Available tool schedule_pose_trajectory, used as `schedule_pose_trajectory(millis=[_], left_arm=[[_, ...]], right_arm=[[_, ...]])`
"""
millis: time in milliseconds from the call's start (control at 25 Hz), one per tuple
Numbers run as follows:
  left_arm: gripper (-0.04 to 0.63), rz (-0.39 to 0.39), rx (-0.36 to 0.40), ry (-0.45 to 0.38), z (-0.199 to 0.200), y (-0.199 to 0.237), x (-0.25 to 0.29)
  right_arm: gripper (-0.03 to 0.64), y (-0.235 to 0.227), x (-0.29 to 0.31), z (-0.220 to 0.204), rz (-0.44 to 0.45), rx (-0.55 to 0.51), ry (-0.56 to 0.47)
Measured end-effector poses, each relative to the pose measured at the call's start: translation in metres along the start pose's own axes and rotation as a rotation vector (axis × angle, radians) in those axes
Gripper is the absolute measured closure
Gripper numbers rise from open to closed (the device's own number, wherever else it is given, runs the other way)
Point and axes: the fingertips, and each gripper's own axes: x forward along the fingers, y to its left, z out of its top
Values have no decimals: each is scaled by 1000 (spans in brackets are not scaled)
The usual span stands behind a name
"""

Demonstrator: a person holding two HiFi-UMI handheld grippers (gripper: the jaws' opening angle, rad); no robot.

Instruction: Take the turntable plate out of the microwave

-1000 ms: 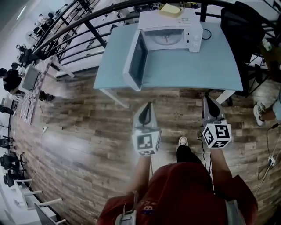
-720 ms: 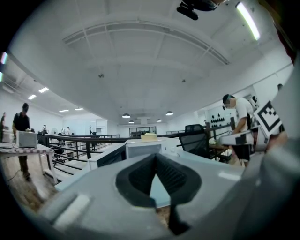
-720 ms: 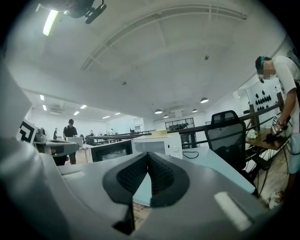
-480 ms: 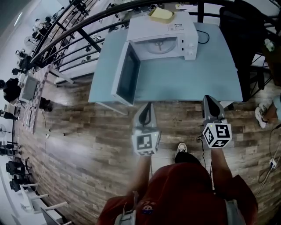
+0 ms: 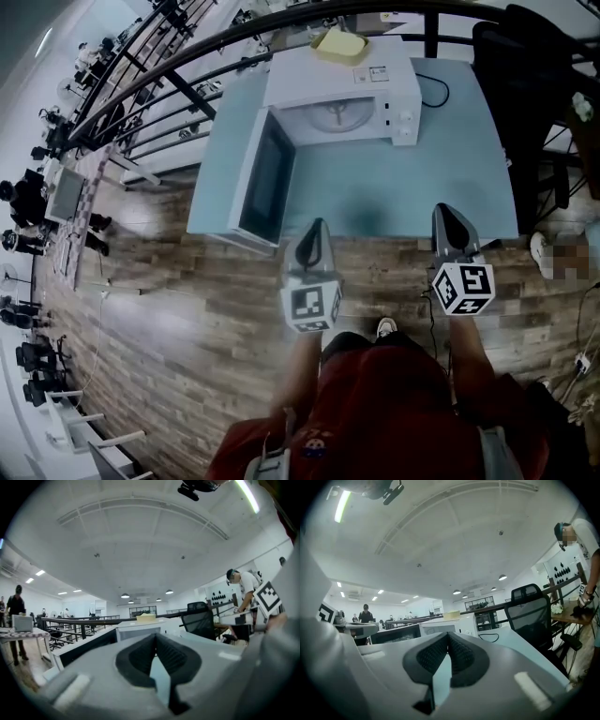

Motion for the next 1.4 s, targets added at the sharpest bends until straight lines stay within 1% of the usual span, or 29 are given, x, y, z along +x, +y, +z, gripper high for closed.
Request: schedule_pose_trajectory(millis=[240, 520, 960, 1240, 1400], left_arm=[[594, 1, -10, 16, -6, 10, 18], [594, -17, -24, -15, -16, 37, 62], [594, -76, -20, -45, -8, 106, 162], [594, -127, -21, -60, -15, 147, 217], [594, -152, -23, -68, -22, 166, 239]], right_arm=[[615, 0, 24, -2, 8, 0, 7], [615, 3, 70, -6, -5, -28, 11], [615, 20, 182, 24, -43, -77, -9], [615, 39, 249, 25, -62, -95, -5], [615, 49, 278, 23, -74, -112, -6]])
